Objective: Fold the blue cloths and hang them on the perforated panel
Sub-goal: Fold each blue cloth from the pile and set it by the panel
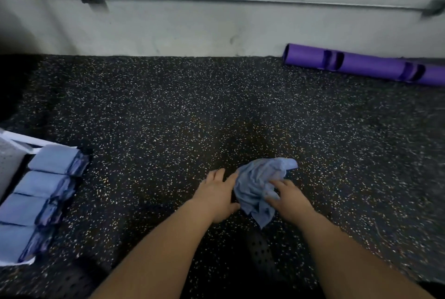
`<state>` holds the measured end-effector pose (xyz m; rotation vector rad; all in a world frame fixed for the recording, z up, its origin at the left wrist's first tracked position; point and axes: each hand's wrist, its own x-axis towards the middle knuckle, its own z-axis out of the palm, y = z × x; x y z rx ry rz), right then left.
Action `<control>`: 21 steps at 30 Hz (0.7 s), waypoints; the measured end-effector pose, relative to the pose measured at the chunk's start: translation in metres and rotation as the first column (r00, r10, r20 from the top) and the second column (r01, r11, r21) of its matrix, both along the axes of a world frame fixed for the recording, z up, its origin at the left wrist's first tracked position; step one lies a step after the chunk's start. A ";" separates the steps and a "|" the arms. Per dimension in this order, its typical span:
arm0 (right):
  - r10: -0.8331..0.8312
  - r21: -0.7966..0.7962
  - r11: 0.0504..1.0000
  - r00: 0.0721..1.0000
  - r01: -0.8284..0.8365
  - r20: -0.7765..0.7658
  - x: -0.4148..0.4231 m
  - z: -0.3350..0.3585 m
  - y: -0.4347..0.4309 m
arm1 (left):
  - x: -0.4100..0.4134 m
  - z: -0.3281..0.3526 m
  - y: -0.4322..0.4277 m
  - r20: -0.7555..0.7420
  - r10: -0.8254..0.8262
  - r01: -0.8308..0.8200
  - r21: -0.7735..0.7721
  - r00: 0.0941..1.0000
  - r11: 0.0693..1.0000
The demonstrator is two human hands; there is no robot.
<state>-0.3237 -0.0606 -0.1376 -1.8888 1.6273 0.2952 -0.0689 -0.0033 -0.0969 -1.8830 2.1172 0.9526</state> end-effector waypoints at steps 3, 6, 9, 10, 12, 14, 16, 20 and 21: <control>-0.054 0.080 0.995 0.998 0.056 -0.029 -0.003 -0.039 0.010 | -0.002 -0.035 -0.003 -0.013 0.054 -0.053 0.047 0.998 0.997; -0.076 0.112 0.990 0.995 0.084 -0.070 0.005 -0.062 0.015 | 0.001 -0.063 -0.010 0.005 0.076 -0.076 0.085 0.997 0.994; -0.110 0.124 0.985 0.989 0.121 -0.097 0.013 -0.078 0.014 | 0.005 -0.083 -0.018 0.008 0.118 -0.118 0.107 0.993 0.987; -0.119 0.129 0.983 0.988 0.132 -0.101 0.015 -0.081 0.013 | 0.006 -0.088 -0.020 0.014 0.127 -0.127 0.114 0.992 0.985; -0.119 0.137 0.981 0.986 0.134 -0.116 0.017 -0.091 0.010 | 0.006 -0.094 -0.022 0.024 0.130 -0.132 0.125 0.991 0.983; -0.123 0.149 0.979 0.985 0.141 -0.124 0.020 -0.100 0.006 | 0.005 -0.098 -0.023 0.017 0.126 -0.127 0.129 0.992 0.983; -0.143 0.172 0.971 0.981 0.166 -0.134 0.025 -0.107 0.003 | 0.001 -0.102 -0.022 0.006 0.125 -0.125 0.122 0.992 0.985; -0.129 0.189 0.967 0.968 0.171 -0.214 0.034 -0.117 0.000 | -0.004 -0.107 -0.019 0.014 0.094 -0.095 0.119 0.995 0.988; -0.129 0.188 0.967 0.965 0.174 -0.230 0.036 -0.119 0.000 | -0.004 -0.107 -0.018 0.017 0.086 -0.087 0.119 0.996 0.989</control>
